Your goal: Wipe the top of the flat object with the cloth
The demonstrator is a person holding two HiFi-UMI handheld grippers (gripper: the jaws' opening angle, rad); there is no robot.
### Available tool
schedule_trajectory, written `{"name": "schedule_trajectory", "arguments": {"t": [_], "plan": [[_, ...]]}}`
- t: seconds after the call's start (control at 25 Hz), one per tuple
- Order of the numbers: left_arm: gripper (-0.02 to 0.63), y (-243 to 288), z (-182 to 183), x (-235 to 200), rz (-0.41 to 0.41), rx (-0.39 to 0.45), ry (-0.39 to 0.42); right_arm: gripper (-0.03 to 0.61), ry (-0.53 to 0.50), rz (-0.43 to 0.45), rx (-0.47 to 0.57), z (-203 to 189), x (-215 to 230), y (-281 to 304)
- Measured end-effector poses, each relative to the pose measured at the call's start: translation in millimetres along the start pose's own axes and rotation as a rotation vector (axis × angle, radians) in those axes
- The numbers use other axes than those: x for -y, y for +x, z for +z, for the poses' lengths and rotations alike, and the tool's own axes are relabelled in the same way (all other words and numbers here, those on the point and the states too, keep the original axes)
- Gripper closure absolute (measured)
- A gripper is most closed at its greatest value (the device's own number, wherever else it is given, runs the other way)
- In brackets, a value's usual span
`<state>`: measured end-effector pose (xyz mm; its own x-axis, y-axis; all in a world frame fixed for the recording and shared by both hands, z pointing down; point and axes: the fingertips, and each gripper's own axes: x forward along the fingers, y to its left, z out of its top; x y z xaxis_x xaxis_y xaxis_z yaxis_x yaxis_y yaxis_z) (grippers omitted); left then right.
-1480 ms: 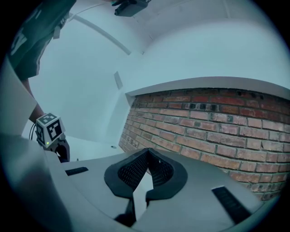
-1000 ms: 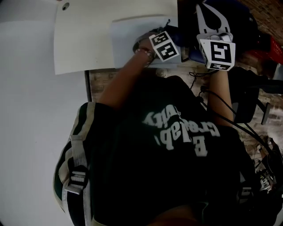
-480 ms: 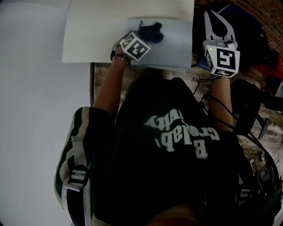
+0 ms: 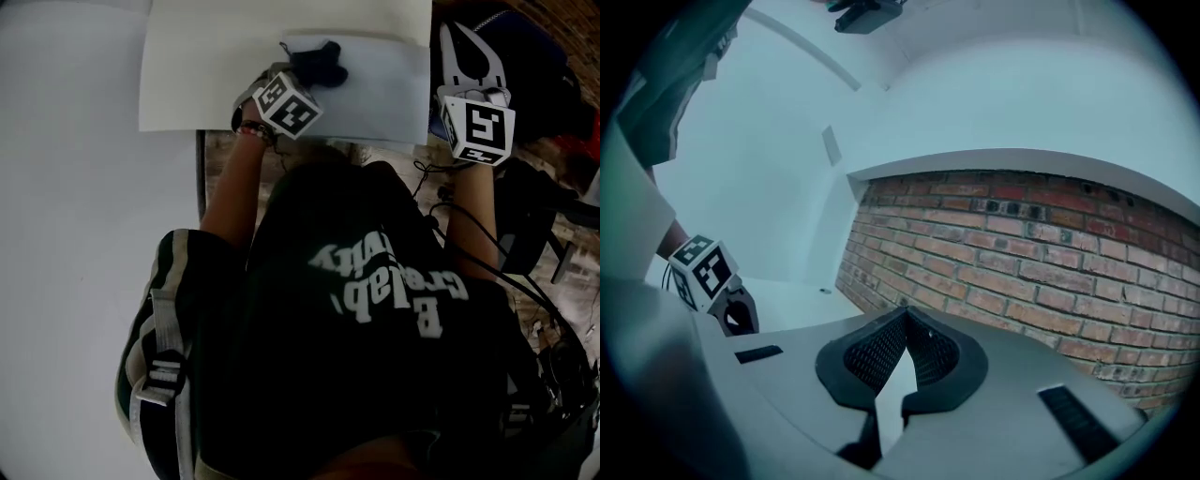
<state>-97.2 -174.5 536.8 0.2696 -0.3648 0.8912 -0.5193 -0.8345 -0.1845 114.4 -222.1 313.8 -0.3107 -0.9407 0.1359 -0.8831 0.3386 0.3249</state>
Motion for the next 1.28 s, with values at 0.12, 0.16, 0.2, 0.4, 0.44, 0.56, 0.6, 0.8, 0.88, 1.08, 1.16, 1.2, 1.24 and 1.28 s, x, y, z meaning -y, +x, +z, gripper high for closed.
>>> {"name": "schedule_trajectory", "arguments": {"t": [0.12, 0.16, 0.2, 0.4, 0.44, 0.56, 0.6, 0.8, 0.88, 1.08, 1.16, 1.2, 1.24, 1.28], "plan": [[0.537, 6, 50, 23, -0.072, 0.095, 0.117, 0.584, -0.012, -0.056, -0.034, -1, 1, -10], [0.538, 8, 67, 30, -0.090, 0.123, 0.159, 0.584, -0.012, -0.067, -0.040, 0, -2, -12], [0.537, 11, 82, 37, -0.103, 0.149, 0.193, 0.584, -0.012, -0.075, -0.045, -1, -6, -14], [0.537, 36, 155, 69, -0.138, 0.228, 0.314, 0.584, -0.013, -0.123, -0.095, -12, -12, -35], [0.537, 42, 166, 76, -0.146, 0.230, 0.331, 0.584, -0.013, -0.130, -0.107, -14, -11, -39], [0.538, 65, 182, 94, -0.164, 0.193, 0.378, 0.584, -0.027, -0.149, -0.115, -12, 1, -42], [0.538, 71, 182, 97, -0.160, 0.186, 0.391, 0.584, -0.035, -0.152, -0.112, -11, 4, -42], [0.538, 70, 169, 91, -0.147, 0.195, 0.333, 0.584, -0.036, -0.161, -0.093, -10, 13, -45], [0.538, 68, 155, 76, -0.124, 0.179, 0.313, 0.584, -0.027, -0.152, -0.082, -10, 11, -39], [0.538, 57, 102, 17, -0.051, 0.116, 0.228, 0.584, -0.033, -0.096, -0.055, 0, -7, -19], [0.538, 46, 70, -3, -0.026, 0.091, 0.193, 0.584, -0.036, -0.078, -0.045, 7, -21, -15], [0.538, 39, 53, -13, -0.010, 0.082, 0.171, 0.584, -0.039, -0.066, -0.038, 13, -29, -12], [0.538, 33, 37, -24, 0.007, 0.075, 0.145, 0.584, -0.043, -0.052, -0.030, 18, -36, -9], [0.538, 27, 22, -34, 0.023, 0.069, 0.116, 0.584, -0.047, -0.038, -0.023, 23, -43, -5]]}}
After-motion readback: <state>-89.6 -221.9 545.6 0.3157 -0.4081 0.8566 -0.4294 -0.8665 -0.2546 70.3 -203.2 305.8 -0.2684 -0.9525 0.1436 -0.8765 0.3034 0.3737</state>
